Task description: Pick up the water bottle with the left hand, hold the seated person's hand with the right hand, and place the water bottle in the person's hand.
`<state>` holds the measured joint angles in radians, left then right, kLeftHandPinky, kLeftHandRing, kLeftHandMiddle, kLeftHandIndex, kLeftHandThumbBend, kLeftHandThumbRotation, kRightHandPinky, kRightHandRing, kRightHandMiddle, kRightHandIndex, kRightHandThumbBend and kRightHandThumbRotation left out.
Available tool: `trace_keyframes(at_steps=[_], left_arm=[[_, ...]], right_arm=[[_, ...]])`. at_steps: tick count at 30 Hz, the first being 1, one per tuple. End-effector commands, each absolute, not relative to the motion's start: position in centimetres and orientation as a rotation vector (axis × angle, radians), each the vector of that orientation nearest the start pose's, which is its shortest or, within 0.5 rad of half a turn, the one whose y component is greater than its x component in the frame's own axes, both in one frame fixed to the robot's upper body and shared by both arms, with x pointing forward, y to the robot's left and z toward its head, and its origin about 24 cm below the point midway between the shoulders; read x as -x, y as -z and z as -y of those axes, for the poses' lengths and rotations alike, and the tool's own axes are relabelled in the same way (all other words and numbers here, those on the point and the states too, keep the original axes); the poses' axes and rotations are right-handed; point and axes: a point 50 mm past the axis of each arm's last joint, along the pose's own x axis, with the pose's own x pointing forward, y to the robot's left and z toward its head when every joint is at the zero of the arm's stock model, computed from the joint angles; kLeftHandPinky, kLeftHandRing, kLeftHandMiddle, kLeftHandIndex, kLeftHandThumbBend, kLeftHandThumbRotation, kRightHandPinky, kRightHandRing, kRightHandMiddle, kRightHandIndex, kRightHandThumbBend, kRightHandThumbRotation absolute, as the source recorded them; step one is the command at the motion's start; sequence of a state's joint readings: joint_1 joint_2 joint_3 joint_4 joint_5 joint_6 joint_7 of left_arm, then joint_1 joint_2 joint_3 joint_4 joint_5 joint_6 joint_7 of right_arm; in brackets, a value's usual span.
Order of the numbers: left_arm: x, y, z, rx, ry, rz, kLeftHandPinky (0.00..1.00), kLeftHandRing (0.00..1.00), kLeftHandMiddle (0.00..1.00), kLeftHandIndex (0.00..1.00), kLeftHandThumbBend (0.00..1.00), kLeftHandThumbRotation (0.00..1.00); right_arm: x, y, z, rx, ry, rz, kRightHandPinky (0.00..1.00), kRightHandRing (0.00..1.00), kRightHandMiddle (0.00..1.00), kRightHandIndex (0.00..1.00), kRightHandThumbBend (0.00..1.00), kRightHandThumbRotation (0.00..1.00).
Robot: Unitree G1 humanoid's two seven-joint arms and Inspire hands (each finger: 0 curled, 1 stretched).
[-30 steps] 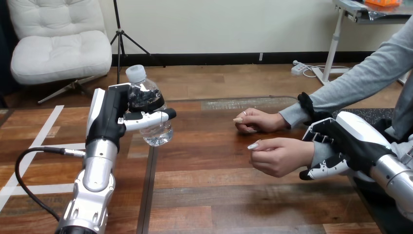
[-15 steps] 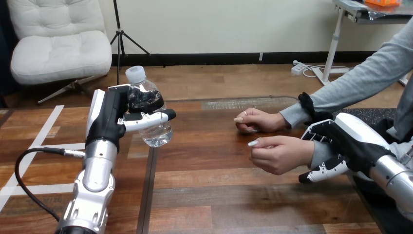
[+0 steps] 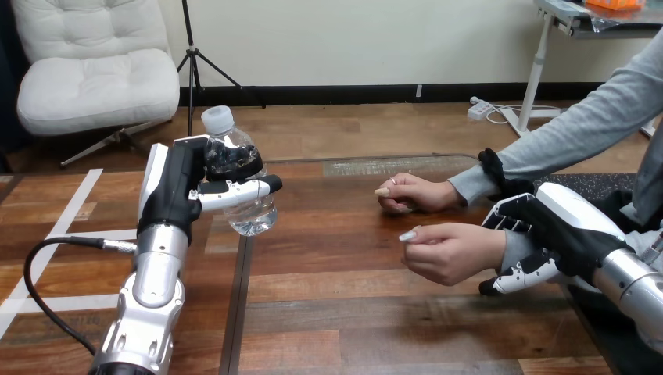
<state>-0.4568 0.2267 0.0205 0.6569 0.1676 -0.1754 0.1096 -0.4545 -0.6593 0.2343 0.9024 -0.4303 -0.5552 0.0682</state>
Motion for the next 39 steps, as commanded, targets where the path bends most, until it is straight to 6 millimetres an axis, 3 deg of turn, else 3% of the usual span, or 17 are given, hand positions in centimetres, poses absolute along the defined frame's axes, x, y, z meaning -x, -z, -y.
trace_keyframes(at_steps=[1, 24, 39], left_arm=[[-34.3, -8.15, -19.44, -0.398, -0.099, 0.131, 0.29, 0.36, 0.39, 0.38, 0.74, 0.0], [-34.24, -8.2, -19.46, -0.404, -0.097, 0.135, 0.27, 0.34, 0.38, 0.38, 0.75, 0.0], [-34.29, -8.19, -19.45, -0.401, -0.098, 0.129, 0.28, 0.35, 0.39, 0.38, 0.75, 0.0]], right_arm=[[-31.77, -5.84, 26.57, 1.072, -0.313, 0.018, 0.49, 0.52, 0.54, 0.53, 0.97, 0.0], [-31.59, -5.71, 26.6, 1.068, -0.303, 0.034, 0.4, 0.42, 0.46, 0.47, 0.88, 0.0], [-31.51, -5.7, 26.59, 1.083, -0.305, 0.049, 0.38, 0.4, 0.44, 0.45, 0.83, 0.0]])
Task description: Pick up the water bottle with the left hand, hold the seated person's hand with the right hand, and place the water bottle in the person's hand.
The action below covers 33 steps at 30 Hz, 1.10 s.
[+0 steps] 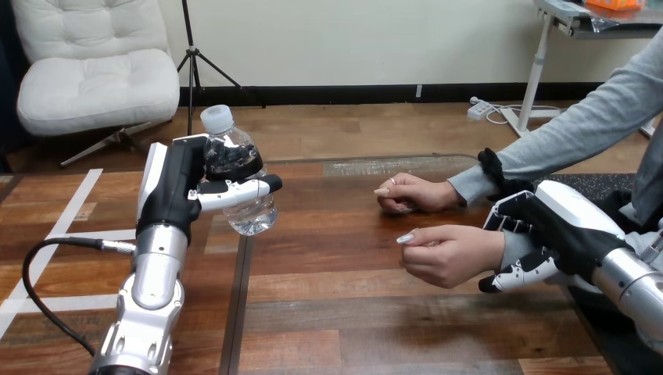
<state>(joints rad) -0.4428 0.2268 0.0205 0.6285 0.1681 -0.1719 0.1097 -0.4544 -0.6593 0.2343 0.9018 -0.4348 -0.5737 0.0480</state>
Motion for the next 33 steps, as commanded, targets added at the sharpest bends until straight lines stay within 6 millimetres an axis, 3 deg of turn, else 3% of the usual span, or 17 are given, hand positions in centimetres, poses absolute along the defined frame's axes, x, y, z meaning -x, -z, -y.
trace_keyframes(at_steps=[1, 14, 33], left_arm=[[-34.3, -8.19, -19.45, -0.401, -0.098, 0.128, 0.28, 0.35, 0.39, 0.38, 0.75, 0.0], [-34.35, -8.24, -19.41, -0.404, -0.097, 0.126, 0.25, 0.32, 0.37, 0.38, 0.75, 0.0], [-34.42, -8.21, -19.35, -0.404, -0.096, 0.134, 0.28, 0.35, 0.38, 0.38, 0.75, 0.0]], right_arm=[[-31.52, -5.71, 26.59, 1.083, -0.305, 0.049, 0.38, 0.41, 0.44, 0.45, 0.82, 0.0], [-31.58, -5.67, 26.62, 1.089, -0.306, 0.043, 0.39, 0.41, 0.45, 0.45, 0.81, 0.0], [-31.59, -5.84, 26.62, 1.087, -0.314, 0.055, 0.38, 0.41, 0.45, 0.45, 0.81, 0.0]])
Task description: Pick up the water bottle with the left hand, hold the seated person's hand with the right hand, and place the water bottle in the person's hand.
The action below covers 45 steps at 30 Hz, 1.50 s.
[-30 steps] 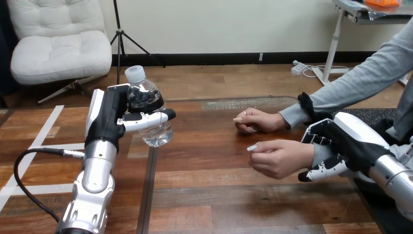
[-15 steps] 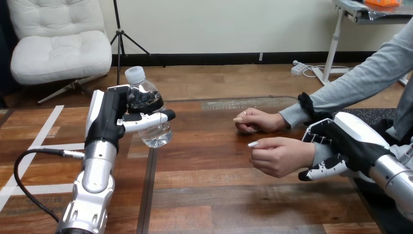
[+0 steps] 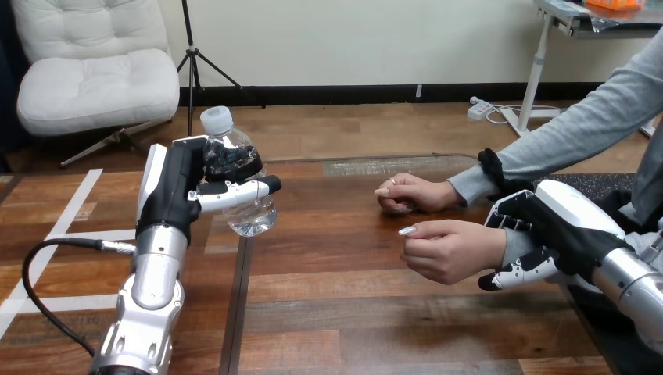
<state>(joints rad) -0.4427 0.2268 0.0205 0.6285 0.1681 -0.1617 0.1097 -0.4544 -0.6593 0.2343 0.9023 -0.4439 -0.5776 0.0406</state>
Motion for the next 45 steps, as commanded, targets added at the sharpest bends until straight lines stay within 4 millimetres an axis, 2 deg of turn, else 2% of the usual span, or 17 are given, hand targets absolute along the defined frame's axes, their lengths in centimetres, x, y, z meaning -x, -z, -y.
trace_keyframes(at_steps=[1, 17, 30, 45], left_arm=[[-34.42, -8.21, -19.35, -0.404, -0.097, 0.134, 0.28, 0.35, 0.38, 0.38, 0.75, 0.0], [-34.46, -8.24, -19.39, -0.414, -0.107, 0.118, 0.29, 0.36, 0.4, 0.38, 0.75, 0.0], [-34.44, -8.42, -19.33, -0.432, -0.104, 0.123, 0.25, 0.32, 0.37, 0.39, 0.76, 0.0], [-34.57, -8.55, -19.2, -0.435, -0.102, 0.126, 0.25, 0.32, 0.37, 0.39, 0.75, 0.0]], right_arm=[[-31.59, -5.85, 26.61, 1.087, -0.315, 0.056, 0.38, 0.41, 0.45, 0.45, 0.81, 0.0], [-31.73, -6.01, 26.54, 1.101, -0.308, 0.054, 0.39, 0.41, 0.45, 0.46, 0.8, 0.0], [-31.77, -6.16, 26.26, 1.112, -0.288, 0.073, 0.39, 0.41, 0.45, 0.46, 0.81, 0.0], [-31.72, -6.42, 25.86, 1.121, -0.267, 0.111, 0.38, 0.4, 0.45, 0.46, 0.82, 0.0]])
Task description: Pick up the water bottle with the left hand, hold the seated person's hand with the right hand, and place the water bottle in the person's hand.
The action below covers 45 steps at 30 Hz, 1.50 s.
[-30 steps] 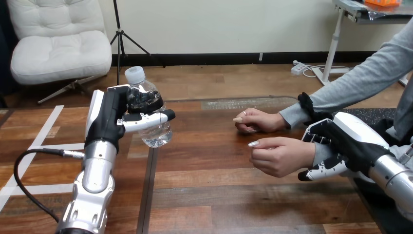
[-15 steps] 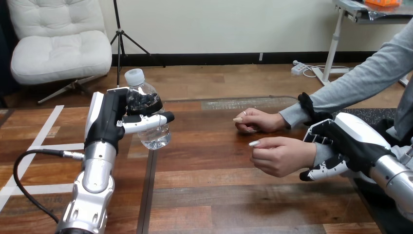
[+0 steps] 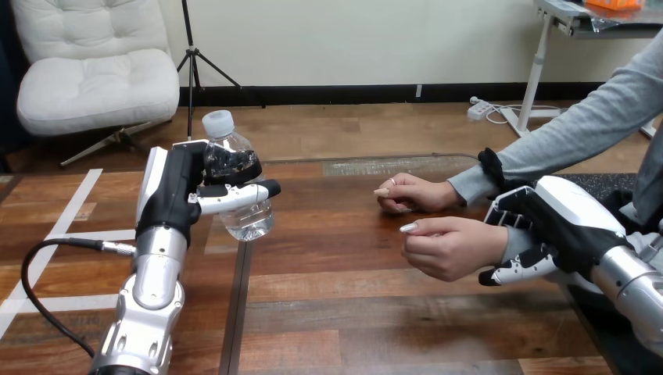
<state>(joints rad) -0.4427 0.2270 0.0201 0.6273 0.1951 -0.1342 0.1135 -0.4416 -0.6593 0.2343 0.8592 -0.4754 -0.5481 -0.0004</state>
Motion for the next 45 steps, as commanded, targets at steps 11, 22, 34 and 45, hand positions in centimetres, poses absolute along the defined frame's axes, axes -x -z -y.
trace_keyframes(at_steps=[11, 22, 34, 45], left_arm=[[-34.69, -8.65, -19.03, -0.44, -0.096, 0.13, 0.27, 0.34, 0.39, 0.39, 0.75, 0.0], [-34.84, -8.79, -18.76, -0.448, -0.09, 0.134, 0.22, 0.3, 0.35, 0.39, 0.75, 0.0], [-35.11, -8.99, -18.49, -0.466, -0.082, 0.144, 0.25, 0.32, 0.38, 0.4, 0.75, 0.0], [-35.29, -9.1, -18.33, -0.471, -0.081, 0.142, 0.24, 0.32, 0.37, 0.4, 0.75, 0.0]], right_arm=[[-31.71, -6.67, 25.48, 1.107, -0.269, 0.142, 0.38, 0.4, 0.44, 0.45, 0.82, 0.0], [-31.8, -6.89, 25.26, 1.106, -0.275, 0.152, 0.37, 0.39, 0.44, 0.44, 0.81, 0.0], [-31.88, -7.04, 25.05, 1.117, -0.277, 0.16, 0.38, 0.4, 0.45, 0.45, 0.82, 0.0], [-31.95, -7.18, 24.9, 1.123, -0.28, 0.174, 0.38, 0.4, 0.44, 0.44, 0.83, 0.0]])
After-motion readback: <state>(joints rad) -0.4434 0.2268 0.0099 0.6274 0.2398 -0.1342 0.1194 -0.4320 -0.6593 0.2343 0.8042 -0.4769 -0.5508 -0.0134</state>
